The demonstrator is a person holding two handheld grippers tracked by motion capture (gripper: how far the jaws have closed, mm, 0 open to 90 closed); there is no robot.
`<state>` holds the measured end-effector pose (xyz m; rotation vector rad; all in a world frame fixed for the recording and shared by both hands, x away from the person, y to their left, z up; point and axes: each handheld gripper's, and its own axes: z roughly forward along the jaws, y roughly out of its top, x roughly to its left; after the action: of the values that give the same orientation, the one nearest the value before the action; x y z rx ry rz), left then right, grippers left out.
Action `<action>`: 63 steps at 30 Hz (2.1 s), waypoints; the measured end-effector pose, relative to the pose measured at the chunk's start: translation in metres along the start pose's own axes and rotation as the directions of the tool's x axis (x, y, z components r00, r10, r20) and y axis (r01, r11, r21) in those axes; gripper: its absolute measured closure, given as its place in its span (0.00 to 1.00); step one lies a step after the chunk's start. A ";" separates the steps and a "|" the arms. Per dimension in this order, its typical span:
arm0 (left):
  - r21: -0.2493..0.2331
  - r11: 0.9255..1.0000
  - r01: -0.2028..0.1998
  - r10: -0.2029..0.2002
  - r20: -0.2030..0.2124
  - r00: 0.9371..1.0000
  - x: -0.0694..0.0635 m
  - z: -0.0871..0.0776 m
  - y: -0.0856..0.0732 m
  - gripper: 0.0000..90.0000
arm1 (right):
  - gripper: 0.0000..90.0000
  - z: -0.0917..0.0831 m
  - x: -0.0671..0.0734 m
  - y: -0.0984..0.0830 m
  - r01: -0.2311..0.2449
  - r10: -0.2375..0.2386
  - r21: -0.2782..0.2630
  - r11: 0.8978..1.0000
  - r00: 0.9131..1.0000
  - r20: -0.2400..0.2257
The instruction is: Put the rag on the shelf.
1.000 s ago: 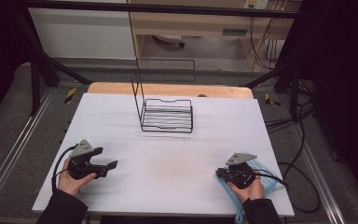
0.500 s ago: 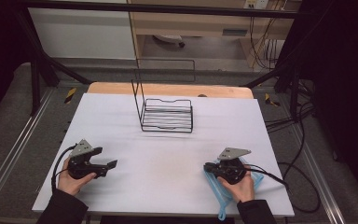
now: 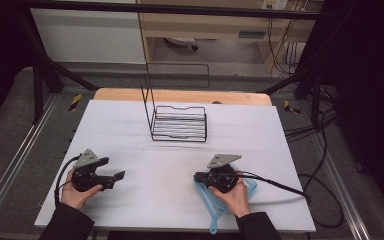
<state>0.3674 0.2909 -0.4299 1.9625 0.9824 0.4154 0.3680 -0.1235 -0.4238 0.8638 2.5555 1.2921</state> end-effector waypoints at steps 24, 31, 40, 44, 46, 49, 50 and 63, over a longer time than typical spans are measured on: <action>0.025 1.000 0.016 -0.017 0.051 0.999 -0.015 0.004 0.015 0.08 | 0.27 -0.030 -0.033 0.012 -0.099 0.106 -0.085 0.991 0.990 0.089; 0.027 1.000 -0.001 -0.001 0.083 0.997 -0.036 0.015 0.034 0.10 | 0.20 -0.051 -0.059 -0.014 -0.158 0.167 -0.062 0.985 0.965 0.200; 0.068 0.997 -0.043 0.035 0.118 0.992 -0.072 0.044 0.056 0.19 | 0.28 -0.059 -0.067 -0.042 -0.231 0.233 -0.038 0.972 0.944 0.233; 0.094 0.993 -0.067 0.053 0.137 0.989 -0.091 0.062 0.064 0.25 | 0.37 -0.063 -0.069 -0.052 -0.257 0.259 -0.039 0.966 0.937 0.232; 0.109 0.991 -0.077 0.060 0.148 0.987 -0.101 0.072 0.067 0.28 | 0.42 -0.064 -0.069 -0.055 -0.271 0.272 -0.035 0.962 0.934 0.230; 0.131 0.988 -0.088 0.064 0.177 0.982 -0.116 0.086 0.070 0.32 | 0.50 -0.064 -0.067 -0.058 -0.273 0.271 -0.023 0.962 0.934 0.233; 0.139 0.986 -0.092 0.065 0.189 0.980 -0.121 0.091 0.071 0.34 | 0.52 -0.064 -0.067 -0.059 -0.268 0.265 -0.018 0.963 0.936 0.233; 0.275 0.950 -0.147 0.064 0.287 0.956 -0.154 0.130 0.060 0.67 | 0.76 -0.057 -0.069 -0.063 -0.299 0.285 0.030 0.954 0.932 0.226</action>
<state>0.3784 0.0813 -0.4403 2.2755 0.7948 0.0494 0.3761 -0.2301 -0.4461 1.3620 2.3704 1.1130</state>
